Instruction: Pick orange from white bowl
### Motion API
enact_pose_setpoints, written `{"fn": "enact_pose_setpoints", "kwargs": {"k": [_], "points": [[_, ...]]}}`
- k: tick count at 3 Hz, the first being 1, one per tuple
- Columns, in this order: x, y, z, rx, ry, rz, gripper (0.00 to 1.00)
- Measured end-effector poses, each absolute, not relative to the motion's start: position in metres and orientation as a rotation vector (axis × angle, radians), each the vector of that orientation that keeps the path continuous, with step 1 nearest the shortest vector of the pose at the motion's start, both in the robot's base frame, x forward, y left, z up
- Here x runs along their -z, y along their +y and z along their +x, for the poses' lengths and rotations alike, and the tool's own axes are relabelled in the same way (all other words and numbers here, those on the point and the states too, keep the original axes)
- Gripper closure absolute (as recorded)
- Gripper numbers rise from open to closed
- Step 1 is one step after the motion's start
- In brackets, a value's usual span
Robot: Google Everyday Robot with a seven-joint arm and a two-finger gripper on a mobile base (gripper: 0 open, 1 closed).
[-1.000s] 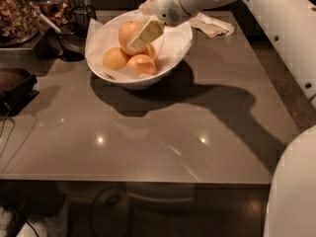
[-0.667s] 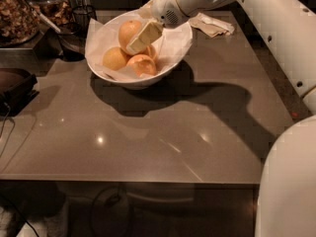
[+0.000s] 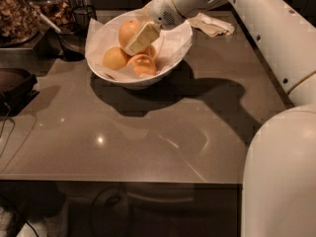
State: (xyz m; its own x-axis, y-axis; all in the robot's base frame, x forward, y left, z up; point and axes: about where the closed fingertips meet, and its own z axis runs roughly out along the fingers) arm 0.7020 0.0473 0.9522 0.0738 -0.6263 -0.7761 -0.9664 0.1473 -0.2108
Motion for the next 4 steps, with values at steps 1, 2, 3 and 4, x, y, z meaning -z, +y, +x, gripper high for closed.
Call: {"fn": "enact_pose_setpoints", "kwargs": {"k": [1, 2, 3, 4], "points": [[-0.9478, 0.0502, 0.7043, -0.559, 1.646, -1.575, 0.24], [-0.9468, 0.0516, 0.7062, -0.569, 1.646, -1.585, 0.18], [-0.9486, 0.0515, 0.7081, -0.579, 1.639, -1.581, 0.37], [-0.9499, 0.0511, 0.7082, -0.591, 1.639, -1.583, 0.6]]}}
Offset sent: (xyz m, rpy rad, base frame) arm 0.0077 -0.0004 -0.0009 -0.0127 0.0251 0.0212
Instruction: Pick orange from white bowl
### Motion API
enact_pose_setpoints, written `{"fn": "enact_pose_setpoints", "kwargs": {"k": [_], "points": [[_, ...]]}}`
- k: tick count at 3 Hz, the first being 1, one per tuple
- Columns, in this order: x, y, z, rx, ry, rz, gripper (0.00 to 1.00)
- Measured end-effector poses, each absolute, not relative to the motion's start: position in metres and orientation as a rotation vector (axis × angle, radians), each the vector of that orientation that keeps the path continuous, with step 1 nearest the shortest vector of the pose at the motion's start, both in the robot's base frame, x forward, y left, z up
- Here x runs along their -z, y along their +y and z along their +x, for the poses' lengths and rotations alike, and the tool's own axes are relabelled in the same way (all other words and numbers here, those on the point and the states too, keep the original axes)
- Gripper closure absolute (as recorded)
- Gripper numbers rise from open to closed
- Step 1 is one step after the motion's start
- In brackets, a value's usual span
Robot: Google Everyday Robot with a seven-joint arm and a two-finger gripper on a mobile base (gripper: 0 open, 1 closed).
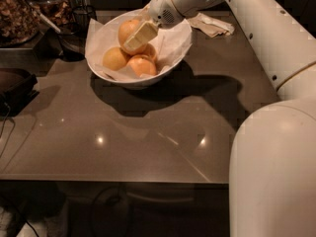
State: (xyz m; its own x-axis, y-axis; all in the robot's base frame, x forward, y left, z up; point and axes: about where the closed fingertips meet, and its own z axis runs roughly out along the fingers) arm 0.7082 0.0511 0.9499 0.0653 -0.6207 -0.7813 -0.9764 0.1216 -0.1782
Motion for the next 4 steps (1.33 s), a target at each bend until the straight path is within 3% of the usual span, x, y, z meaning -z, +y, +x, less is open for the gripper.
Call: {"fn": "enact_pose_setpoints", "kwargs": {"k": [1, 2, 4], "points": [[-0.951, 0.051, 0.707, -0.602, 1.634, -1.579, 0.84], [-0.955, 0.055, 0.704, -0.587, 1.608, -1.583, 1.0], [-0.998, 0.068, 0.676, -0.571, 1.437, -1.581, 1.0]]}}
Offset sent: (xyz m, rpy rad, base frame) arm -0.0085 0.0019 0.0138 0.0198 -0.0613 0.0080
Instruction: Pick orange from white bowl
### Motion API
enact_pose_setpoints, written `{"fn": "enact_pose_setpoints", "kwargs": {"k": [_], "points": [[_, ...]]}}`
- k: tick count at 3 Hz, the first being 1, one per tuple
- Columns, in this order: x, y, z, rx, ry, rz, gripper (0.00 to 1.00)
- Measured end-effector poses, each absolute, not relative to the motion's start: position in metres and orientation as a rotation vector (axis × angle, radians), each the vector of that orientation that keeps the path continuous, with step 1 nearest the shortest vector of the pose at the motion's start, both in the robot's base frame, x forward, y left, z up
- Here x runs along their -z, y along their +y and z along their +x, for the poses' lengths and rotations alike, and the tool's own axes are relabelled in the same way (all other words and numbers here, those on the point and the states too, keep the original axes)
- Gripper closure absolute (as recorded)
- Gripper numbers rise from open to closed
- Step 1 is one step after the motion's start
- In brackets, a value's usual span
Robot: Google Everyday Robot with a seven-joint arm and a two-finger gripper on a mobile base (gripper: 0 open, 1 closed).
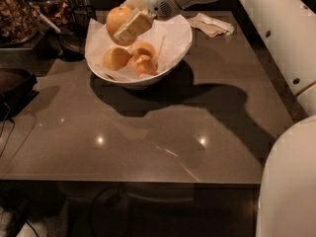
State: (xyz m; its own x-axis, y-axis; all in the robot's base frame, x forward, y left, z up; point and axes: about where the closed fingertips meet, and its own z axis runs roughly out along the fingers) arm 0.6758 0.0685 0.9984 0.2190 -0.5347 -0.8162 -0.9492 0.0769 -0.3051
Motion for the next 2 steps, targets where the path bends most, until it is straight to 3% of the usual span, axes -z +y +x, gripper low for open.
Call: {"fn": "enact_pose_setpoints", "kwargs": {"k": [2], "points": [[-1.0048, 0.0749, 0.6657, -0.613, 1.404, -1.54, 1.0]]}}
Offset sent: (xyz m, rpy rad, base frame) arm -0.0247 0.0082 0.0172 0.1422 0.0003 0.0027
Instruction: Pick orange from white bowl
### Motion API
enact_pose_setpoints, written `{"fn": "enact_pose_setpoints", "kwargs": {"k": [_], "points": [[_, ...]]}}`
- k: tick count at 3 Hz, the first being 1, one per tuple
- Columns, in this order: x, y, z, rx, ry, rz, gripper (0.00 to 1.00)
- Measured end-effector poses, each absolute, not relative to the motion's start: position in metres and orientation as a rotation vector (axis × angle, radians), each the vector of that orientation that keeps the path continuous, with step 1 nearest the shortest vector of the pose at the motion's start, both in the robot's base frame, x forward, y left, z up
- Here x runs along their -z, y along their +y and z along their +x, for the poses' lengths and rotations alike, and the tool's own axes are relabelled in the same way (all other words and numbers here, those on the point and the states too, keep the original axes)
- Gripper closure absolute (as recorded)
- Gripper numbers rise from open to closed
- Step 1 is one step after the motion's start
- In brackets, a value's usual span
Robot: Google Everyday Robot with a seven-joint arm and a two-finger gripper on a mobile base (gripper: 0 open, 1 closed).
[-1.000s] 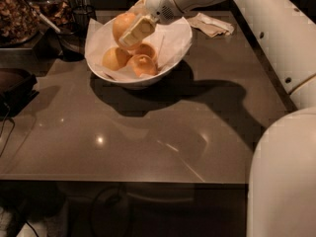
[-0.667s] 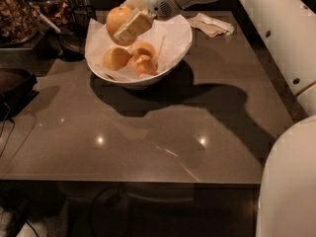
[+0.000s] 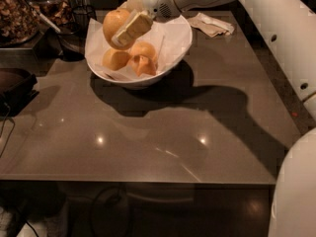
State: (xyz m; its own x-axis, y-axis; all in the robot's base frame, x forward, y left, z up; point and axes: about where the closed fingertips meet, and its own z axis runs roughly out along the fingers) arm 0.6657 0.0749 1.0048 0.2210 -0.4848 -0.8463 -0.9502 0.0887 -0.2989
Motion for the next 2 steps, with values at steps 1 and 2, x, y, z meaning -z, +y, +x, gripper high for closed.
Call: {"fn": "enact_pose_setpoints", "kwargs": {"k": [1, 2], "points": [[-1.023, 0.075, 0.637, -0.645, 1.353, -1.459, 1.0], [-1.032, 0.071, 0.606, -0.638, 1.347, -1.385, 1.0]]}}
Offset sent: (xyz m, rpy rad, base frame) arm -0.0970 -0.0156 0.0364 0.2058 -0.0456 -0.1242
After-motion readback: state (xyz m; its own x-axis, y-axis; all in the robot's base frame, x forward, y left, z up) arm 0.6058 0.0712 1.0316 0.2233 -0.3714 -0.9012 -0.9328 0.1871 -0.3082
